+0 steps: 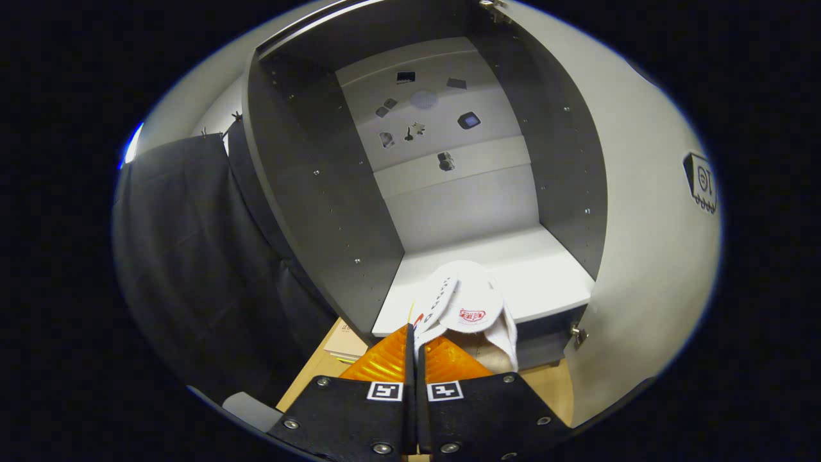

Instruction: Open the shoe cabinet door, grab the shoes and put them into the shoe cabinet, then close the shoe cabinet door.

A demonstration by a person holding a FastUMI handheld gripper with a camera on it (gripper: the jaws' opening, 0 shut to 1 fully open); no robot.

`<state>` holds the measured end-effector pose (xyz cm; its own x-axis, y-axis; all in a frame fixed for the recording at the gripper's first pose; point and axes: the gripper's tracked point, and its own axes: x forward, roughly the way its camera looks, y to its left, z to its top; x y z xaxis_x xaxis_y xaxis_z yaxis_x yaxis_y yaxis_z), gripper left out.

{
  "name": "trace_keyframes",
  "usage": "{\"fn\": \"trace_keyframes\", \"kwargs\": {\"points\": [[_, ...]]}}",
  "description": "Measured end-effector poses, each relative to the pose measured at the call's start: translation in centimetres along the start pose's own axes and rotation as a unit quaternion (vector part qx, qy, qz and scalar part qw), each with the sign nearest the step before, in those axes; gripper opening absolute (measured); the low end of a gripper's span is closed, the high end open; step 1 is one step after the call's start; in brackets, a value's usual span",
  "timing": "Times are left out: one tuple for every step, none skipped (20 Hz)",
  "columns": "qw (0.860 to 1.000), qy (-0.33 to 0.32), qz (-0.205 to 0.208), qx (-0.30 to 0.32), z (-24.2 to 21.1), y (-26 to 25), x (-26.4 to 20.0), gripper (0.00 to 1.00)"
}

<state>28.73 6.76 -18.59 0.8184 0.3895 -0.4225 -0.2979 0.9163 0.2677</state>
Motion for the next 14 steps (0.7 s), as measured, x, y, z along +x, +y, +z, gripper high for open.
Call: {"fn": "trace_keyframes", "kwargs": {"points": [[1.000,-0.002,-0.004,-0.001,0.6,-0.2,1.2,0.00],[1.000,-0.003,-0.006,0.004,1.1,-0.3,2.3,0.00],[1.000,-0.001,-0.008,0.004,1.4,-0.6,3.6,0.00],[1.000,0.006,-0.012,0.001,1.5,-1.1,4.8,0.00],[1.000,0.010,-0.016,-0.003,1.5,-1.5,6.1,0.00],[1.000,0.014,-0.018,-0.006,1.6,-1.8,7.4,0.00],[1.000,0.017,-0.020,-0.009,1.8,-2.0,8.5,0.00],[0.999,0.019,-0.024,-0.011,2.0,-2.4,9.6,0.00],[0.999,0.020,-0.026,-0.014,2.3,-2.7,10.7,0.00],[0.999,0.017,-0.029,-0.016,2.8,-3.0,11.7,0.00],[0.999,0.015,-0.031,-0.021,3.1,-3.3,12.8,0.00],[0.999,0.014,-0.034,-0.023,3.4,-3.6,13.9,0.00],[0.999,0.015,-0.037,-0.023,3.5,-3.9,14.9,0.00],[0.999,0.016,-0.039,-0.022,3.6,-4.0,15.9,0.00]]}}
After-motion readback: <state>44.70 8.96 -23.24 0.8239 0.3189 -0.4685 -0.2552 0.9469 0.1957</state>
